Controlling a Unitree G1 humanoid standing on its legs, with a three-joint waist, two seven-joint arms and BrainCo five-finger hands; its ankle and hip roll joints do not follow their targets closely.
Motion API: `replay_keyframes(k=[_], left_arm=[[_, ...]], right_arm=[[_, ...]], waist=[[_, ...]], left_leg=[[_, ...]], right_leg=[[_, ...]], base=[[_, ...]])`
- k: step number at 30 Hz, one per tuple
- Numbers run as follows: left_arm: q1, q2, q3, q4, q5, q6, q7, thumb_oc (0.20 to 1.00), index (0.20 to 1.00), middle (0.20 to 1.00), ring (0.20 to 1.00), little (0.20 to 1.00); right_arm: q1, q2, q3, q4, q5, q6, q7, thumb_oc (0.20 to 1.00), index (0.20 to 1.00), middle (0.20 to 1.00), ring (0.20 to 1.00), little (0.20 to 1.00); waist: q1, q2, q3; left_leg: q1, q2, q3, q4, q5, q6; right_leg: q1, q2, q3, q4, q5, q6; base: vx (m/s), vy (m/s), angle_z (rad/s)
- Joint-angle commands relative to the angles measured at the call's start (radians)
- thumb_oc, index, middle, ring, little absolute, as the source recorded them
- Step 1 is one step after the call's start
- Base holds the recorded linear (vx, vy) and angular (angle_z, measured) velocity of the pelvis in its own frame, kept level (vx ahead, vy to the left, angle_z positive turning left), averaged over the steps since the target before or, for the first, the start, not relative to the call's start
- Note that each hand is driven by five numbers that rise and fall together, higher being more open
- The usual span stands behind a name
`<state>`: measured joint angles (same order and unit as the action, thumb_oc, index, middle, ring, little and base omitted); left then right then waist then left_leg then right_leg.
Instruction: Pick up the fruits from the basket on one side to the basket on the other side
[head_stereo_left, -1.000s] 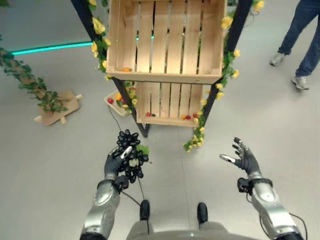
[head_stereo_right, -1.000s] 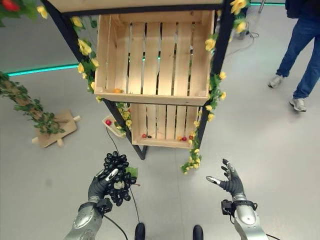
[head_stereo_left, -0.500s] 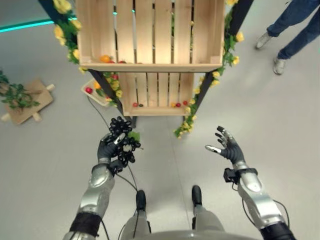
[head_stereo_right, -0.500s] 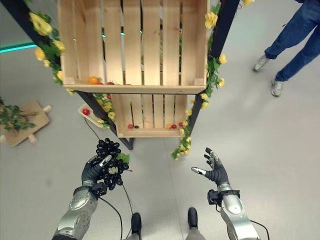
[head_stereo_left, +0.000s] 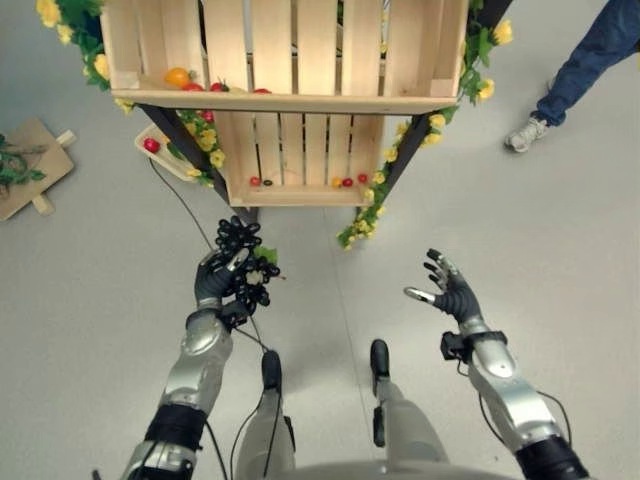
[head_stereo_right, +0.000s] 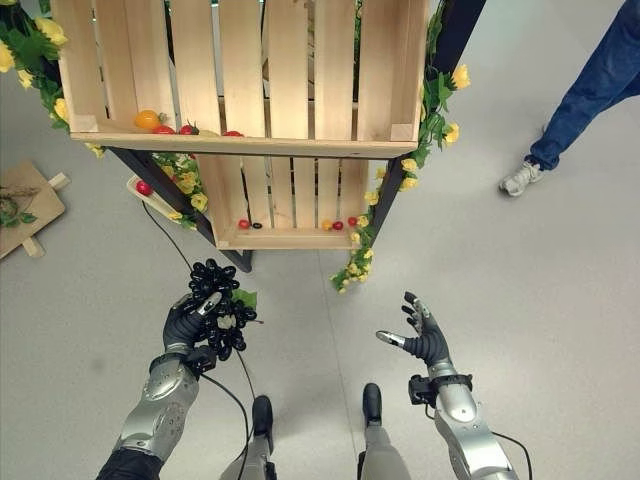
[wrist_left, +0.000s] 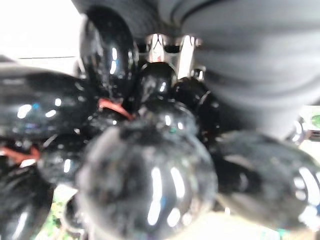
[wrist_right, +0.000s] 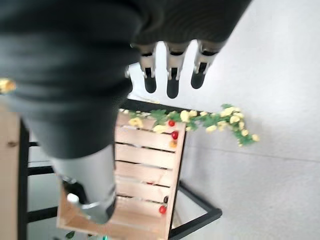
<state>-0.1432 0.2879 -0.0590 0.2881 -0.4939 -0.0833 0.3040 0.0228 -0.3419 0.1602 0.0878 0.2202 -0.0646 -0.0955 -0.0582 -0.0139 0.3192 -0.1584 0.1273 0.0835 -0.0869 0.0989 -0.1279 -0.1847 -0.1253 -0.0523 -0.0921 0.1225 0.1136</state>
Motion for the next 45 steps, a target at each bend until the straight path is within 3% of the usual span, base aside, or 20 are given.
replay_keyframes(k=[1,30,45], left_arm=[[-0.04,0.036,0.021,-0.043,-0.009,-0.087,-0.002,0.2,0.2,0.2,0.2,0.2],[-0.002,0.028,0.026,-0.04,-0.017,-0.075,-0.034,0.2,0.2,0.2,0.2,0.2],[0.078,0.01,0.017,-0.076,-0.018,-0.061,-0.081,0.2,0.2,0.2,0.2,0.2]], right_arm=[[0.007,-0.013,-0.005,-0.05,0.02,-0.044,0.004,1.0,1.0,1.0,1.0,1.0],[0.026,-0.014,-0.012,-0.02,0.002,-0.026,0.015,1.0,1.0,1.0,1.0,1.0],[0.057,-0.004,-0.039,0.016,-0.034,-0.014,0.013,1.0,1.0,1.0,1.0,1.0]], waist=[[0.012,-0.024,-0.043],[0.021,-0.016,-0.07],[0.024,-0.005,-0.154]], left_leg=[[-0.048,0.003,-0.022,0.0,-0.004,0.028],[-0.013,0.017,-0.034,0.0,-0.007,0.021],[0.055,0.013,-0.038,0.0,-0.036,0.025]], right_leg=[[0.026,-0.044,-0.002,0.005,-0.031,0.037],[0.072,-0.03,-0.014,0.005,-0.056,0.03],[0.151,-0.041,-0.028,0.005,-0.079,0.036]], base=[[0.0,0.0,0.0],[0.0,0.0,0.0],[0.03,0.0,0.02]])
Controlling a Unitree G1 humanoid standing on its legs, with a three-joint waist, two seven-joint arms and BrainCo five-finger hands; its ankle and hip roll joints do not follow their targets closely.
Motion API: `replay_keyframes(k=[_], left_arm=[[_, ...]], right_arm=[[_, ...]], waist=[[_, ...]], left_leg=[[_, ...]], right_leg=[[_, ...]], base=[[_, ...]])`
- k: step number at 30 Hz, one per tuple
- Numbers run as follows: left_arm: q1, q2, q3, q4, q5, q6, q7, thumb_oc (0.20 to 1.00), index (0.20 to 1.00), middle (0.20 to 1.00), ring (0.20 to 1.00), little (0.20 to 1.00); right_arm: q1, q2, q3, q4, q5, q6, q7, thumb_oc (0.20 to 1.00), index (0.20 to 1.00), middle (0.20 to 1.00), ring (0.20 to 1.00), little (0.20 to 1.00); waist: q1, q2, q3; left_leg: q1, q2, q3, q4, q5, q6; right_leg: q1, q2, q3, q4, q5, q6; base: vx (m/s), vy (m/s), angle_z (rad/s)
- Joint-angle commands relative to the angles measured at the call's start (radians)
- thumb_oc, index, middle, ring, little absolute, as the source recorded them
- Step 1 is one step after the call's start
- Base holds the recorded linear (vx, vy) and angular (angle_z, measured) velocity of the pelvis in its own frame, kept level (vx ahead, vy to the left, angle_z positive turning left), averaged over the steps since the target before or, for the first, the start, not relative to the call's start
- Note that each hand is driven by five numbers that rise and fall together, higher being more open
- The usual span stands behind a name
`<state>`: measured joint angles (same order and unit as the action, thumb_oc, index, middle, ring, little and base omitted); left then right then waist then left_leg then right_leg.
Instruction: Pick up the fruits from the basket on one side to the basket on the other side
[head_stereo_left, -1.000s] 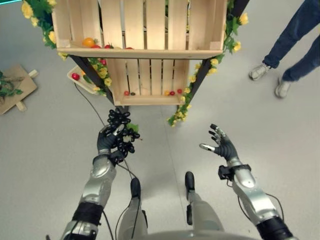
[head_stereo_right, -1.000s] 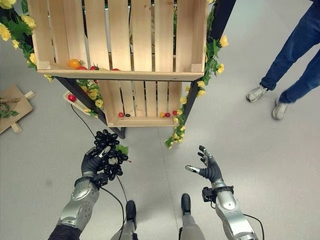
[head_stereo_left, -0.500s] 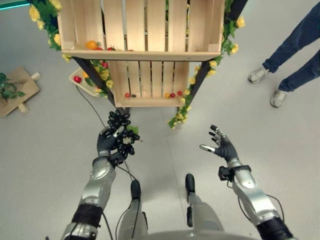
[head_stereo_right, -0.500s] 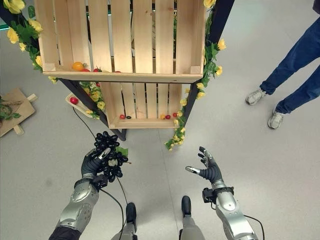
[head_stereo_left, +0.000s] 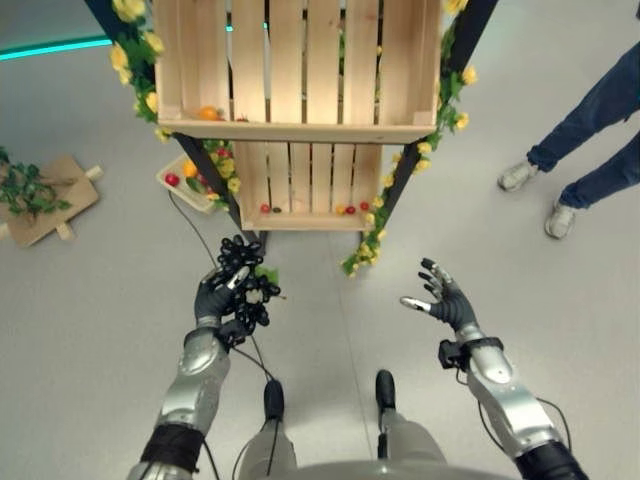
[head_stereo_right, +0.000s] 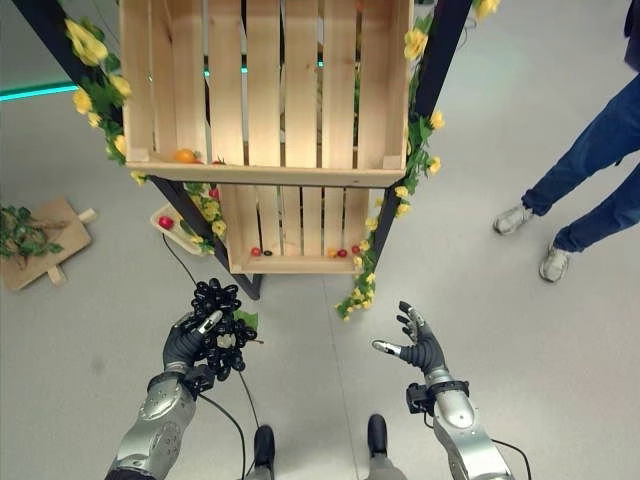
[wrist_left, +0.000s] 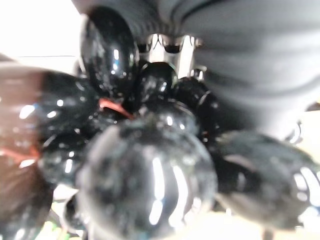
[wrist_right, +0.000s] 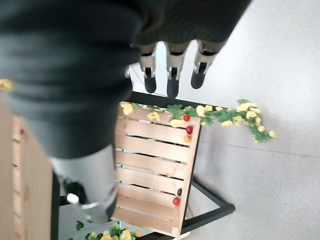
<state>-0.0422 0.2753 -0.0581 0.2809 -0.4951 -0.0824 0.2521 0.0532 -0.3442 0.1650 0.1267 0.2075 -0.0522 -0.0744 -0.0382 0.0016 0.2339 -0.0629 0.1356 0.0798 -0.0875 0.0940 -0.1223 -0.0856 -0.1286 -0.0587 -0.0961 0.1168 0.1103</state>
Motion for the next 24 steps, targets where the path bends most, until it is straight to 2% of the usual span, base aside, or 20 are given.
replay_keyframes(k=[1,3,11,24], left_arm=[[-0.004,0.022,0.017,-0.099,-0.019,-0.061,-0.038,0.2,0.2,0.2,0.2,0.2],[0.047,0.023,0.025,-0.193,-0.029,-0.065,-0.07,0.2,0.2,0.2,0.2,0.2],[0.142,0.04,0.048,-0.372,-0.049,-0.069,-0.129,0.2,0.2,0.2,0.2,0.2],[0.176,0.079,0.121,-0.595,-0.055,-0.091,-0.151,0.2,0.2,0.2,0.2,0.2]], right_arm=[[0.031,-0.002,-0.052,-0.017,-0.024,-0.024,-0.011,1.0,1.0,1.0,1.0,1.0],[0.042,-0.002,-0.07,-0.009,-0.031,-0.02,-0.013,1.0,1.0,1.0,1.0,1.0],[0.065,-0.007,-0.093,0.007,-0.044,-0.023,-0.007,1.0,1.0,1.0,1.0,1.0],[0.054,-0.012,-0.085,0.022,-0.05,-0.026,0.002,1.0,1.0,1.0,1.0,1.0]], waist=[[0.008,-0.018,-0.076],[0.018,-0.011,-0.089],[0.045,0.0,-0.119],[0.083,0.004,-0.149]], left_leg=[[-0.035,0.003,-0.036,0.0,-0.034,0.02],[-0.024,0.0,-0.043,0.0,-0.037,0.024],[-0.014,-0.004,-0.064,0.0,-0.039,0.028],[0.004,0.0,-0.092,0.0,-0.035,0.019]], right_leg=[[0.06,-0.039,-0.025,0.009,-0.076,0.039],[0.074,-0.038,-0.035,0.009,-0.083,0.038],[0.1,-0.034,-0.059,0.009,-0.098,0.037],[0.145,-0.017,-0.093,0.009,-0.119,0.026]], base=[[0.03,-0.018,0.08],[0.03,-0.021,0.08],[0.01,-0.02,0.08],[0.0,-0.035,0.11]])
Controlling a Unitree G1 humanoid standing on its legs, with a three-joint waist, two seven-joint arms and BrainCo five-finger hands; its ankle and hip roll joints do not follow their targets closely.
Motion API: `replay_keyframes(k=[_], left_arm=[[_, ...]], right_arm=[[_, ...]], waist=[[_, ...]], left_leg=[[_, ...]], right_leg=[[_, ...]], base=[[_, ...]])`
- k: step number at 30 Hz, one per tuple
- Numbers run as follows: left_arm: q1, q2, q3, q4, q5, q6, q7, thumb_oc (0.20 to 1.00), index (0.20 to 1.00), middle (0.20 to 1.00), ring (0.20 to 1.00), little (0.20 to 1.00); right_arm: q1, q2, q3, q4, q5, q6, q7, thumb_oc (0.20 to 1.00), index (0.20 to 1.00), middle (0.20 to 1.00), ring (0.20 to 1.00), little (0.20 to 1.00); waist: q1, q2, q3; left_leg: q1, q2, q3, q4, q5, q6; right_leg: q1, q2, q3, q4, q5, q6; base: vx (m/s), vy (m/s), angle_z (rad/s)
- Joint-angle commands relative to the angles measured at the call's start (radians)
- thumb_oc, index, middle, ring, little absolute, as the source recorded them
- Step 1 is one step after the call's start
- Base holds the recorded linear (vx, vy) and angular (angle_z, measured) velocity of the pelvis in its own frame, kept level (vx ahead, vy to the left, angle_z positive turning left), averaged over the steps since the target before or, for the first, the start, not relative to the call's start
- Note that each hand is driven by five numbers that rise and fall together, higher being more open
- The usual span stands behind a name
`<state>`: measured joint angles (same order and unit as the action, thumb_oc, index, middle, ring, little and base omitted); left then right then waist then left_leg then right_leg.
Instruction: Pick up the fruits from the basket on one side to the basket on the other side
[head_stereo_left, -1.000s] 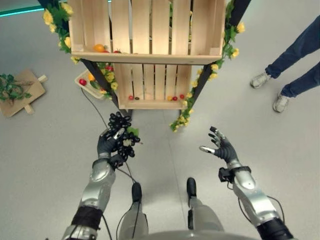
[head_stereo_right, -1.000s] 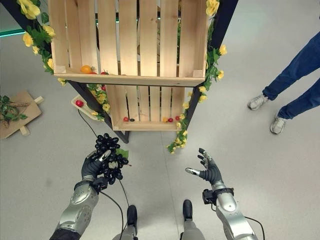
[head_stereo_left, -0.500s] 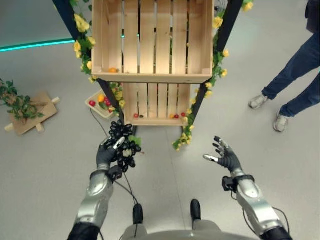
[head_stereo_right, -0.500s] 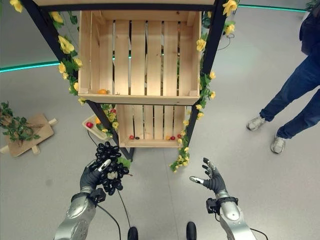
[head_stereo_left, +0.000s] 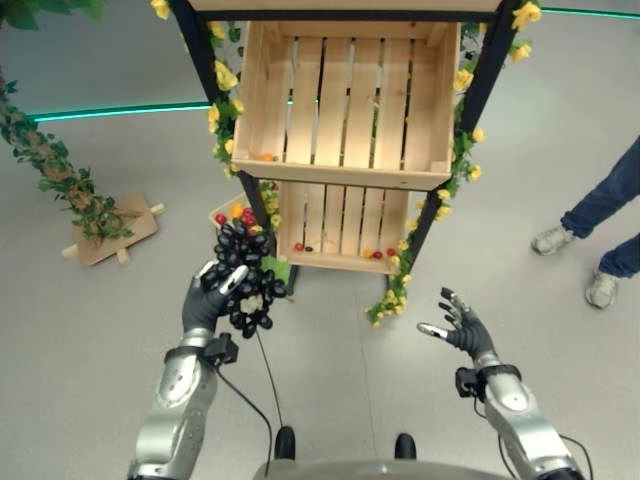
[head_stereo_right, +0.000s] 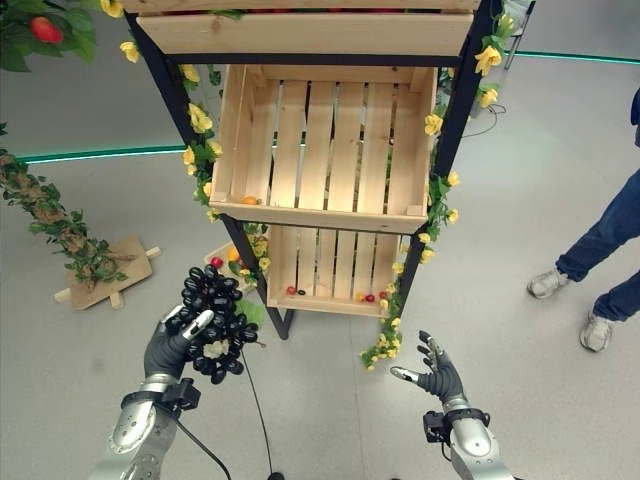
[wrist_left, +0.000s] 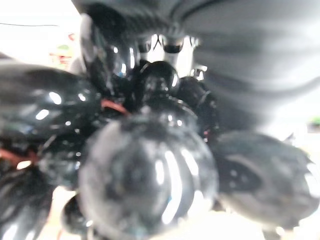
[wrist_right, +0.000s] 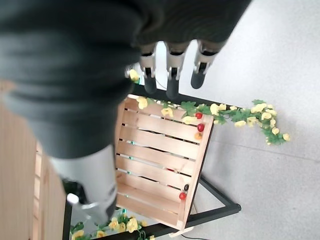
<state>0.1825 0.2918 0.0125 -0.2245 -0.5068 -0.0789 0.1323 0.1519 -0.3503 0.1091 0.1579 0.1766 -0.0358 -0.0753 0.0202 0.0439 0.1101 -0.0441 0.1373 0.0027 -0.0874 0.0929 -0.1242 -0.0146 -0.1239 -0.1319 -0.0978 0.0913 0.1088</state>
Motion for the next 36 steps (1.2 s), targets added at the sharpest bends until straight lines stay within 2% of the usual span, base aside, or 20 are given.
replay_keyframes(k=[1,10,21,29,36], left_arm=[[-0.045,0.062,0.059,-0.105,-0.047,-0.095,-0.035,0.2,0.2,0.2,0.2,0.2],[-0.076,0.075,0.073,-0.17,-0.073,-0.097,-0.039,0.2,0.2,0.2,0.2,0.2],[-0.352,0.134,0.025,-0.059,-0.056,-0.095,0.026,0.2,0.2,0.2,0.2,0.2],[-0.521,0.181,-0.05,-0.056,-0.075,-0.089,0.026,0.2,0.2,0.2,0.2,0.2],[-0.718,0.222,-0.164,0.133,-0.137,-0.076,0.055,0.2,0.2,0.2,0.2,0.2]], right_arm=[[-0.041,-0.005,-0.03,-0.009,-0.019,-0.042,0.008,1.0,1.0,1.0,1.0,1.0],[-0.034,-0.011,-0.024,0.02,-0.026,-0.033,0.023,1.0,1.0,1.0,1.0,1.0],[-0.064,-0.018,0.024,0.051,-0.036,0.0,0.053,1.0,1.0,1.0,1.0,1.0],[-0.076,-0.023,0.046,0.078,-0.029,0.013,0.069,1.0,1.0,1.0,1.0,1.0],[-0.081,-0.035,0.078,0.08,-0.031,0.026,0.081,1.0,1.0,1.0,1.0,1.0]], waist=[[0.027,-0.038,-0.028],[0.035,-0.038,-0.044],[0.016,-0.028,-0.07],[-0.004,-0.026,-0.088],[-0.028,-0.018,-0.102]], left_leg=[[-0.013,-0.001,-0.017,0.0,-0.034,0.02],[0.01,0.001,-0.028,0.0,-0.041,0.019],[0.037,0.005,-0.024,0.0,-0.046,0.013],[0.05,0.005,-0.021,0.0,-0.052,0.014],[0.06,0.005,-0.013,0.0,-0.055,0.013]], right_leg=[[0.077,-0.02,-0.021,0.01,-0.095,0.027],[0.111,-0.016,-0.034,0.01,-0.108,0.023],[0.135,-0.015,-0.034,0.01,-0.112,0.023],[0.144,-0.019,-0.029,0.01,-0.111,0.028],[0.147,-0.021,-0.024,0.01,-0.108,0.033]], base=[[0.0,-0.023,0.09],[0.01,-0.011,0.04],[0.0,-0.002,0.02],[0.0,0.0,0.0],[0.0,0.002,-0.01]])
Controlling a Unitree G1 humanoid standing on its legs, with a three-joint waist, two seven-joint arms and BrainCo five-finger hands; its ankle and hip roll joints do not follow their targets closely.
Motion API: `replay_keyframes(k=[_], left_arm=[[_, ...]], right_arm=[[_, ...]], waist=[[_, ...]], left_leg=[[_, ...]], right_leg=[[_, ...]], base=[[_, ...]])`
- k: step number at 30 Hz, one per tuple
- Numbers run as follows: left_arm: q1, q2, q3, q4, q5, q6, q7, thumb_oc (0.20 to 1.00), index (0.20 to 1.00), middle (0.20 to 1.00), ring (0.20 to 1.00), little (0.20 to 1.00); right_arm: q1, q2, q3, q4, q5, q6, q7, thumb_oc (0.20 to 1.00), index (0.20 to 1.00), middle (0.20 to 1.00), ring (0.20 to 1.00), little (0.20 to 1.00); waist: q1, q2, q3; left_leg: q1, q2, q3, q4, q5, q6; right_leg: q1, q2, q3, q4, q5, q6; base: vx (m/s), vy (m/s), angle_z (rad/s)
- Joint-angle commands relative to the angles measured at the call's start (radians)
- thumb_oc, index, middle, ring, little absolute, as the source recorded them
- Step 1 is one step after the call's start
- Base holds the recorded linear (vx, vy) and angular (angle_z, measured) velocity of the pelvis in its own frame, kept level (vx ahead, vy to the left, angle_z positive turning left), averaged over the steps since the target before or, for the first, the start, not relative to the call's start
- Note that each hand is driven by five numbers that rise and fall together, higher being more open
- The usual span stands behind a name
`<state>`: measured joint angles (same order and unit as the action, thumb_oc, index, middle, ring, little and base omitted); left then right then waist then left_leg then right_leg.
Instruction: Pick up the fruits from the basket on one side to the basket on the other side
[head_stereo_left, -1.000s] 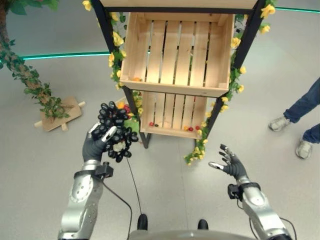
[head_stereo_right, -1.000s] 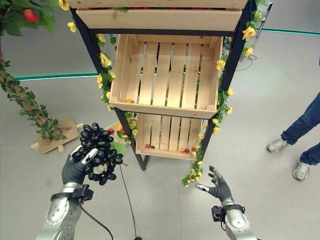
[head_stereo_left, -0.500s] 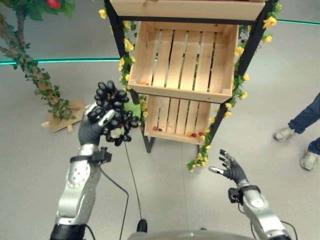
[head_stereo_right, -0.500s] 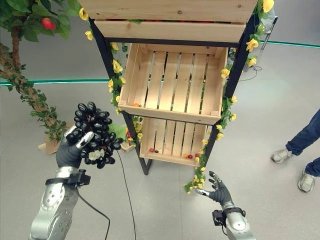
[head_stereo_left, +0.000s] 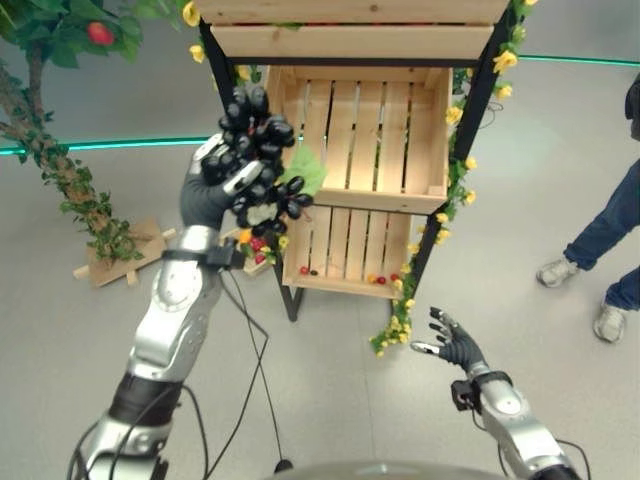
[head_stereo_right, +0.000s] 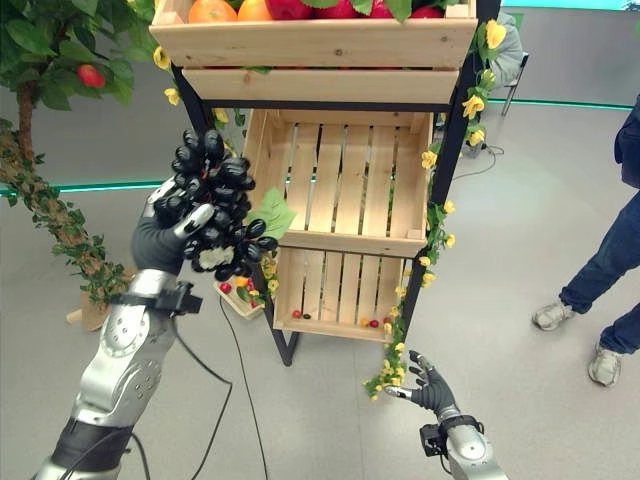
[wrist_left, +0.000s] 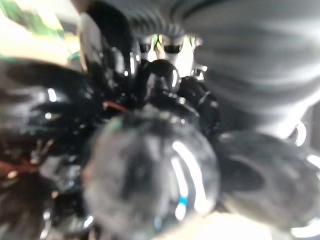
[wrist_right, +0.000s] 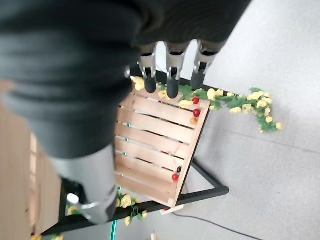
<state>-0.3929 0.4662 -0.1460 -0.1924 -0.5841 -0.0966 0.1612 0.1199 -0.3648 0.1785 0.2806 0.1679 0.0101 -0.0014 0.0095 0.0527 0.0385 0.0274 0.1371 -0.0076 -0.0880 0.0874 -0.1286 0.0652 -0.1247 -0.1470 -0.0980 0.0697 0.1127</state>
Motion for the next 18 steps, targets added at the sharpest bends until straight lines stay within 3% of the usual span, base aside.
replay_keyframes(k=[1,18], left_arm=[[-0.163,0.06,-0.016,0.134,-0.054,-0.049,0.027,0.2,0.2,0.2,0.2,0.2],[-0.372,0.193,-0.05,0.622,-0.11,-0.009,0.103,0.2,0.2,0.2,0.2,0.2]], right_arm=[[-0.046,-0.022,0.013,-0.042,-0.025,-0.018,0.007,1.0,1.0,1.0,1.0,1.0],[0.002,-0.01,0.051,-0.047,-0.029,-0.009,0.01,1.0,1.0,1.0,1.0,1.0]], waist=[[-0.022,-0.024,-0.032],[-0.081,-0.02,-0.029]], left_leg=[[-0.01,0.004,-0.001,0.001,-0.049,0.018],[0.011,-0.001,0.044,0.001,-0.062,0.022]], right_leg=[[0.067,-0.02,-0.007,0.011,-0.086,0.029],[0.051,-0.028,0.035,0.011,-0.074,0.047]], base=[[0.0,0.0,0.0],[0.02,0.012,-0.09]])
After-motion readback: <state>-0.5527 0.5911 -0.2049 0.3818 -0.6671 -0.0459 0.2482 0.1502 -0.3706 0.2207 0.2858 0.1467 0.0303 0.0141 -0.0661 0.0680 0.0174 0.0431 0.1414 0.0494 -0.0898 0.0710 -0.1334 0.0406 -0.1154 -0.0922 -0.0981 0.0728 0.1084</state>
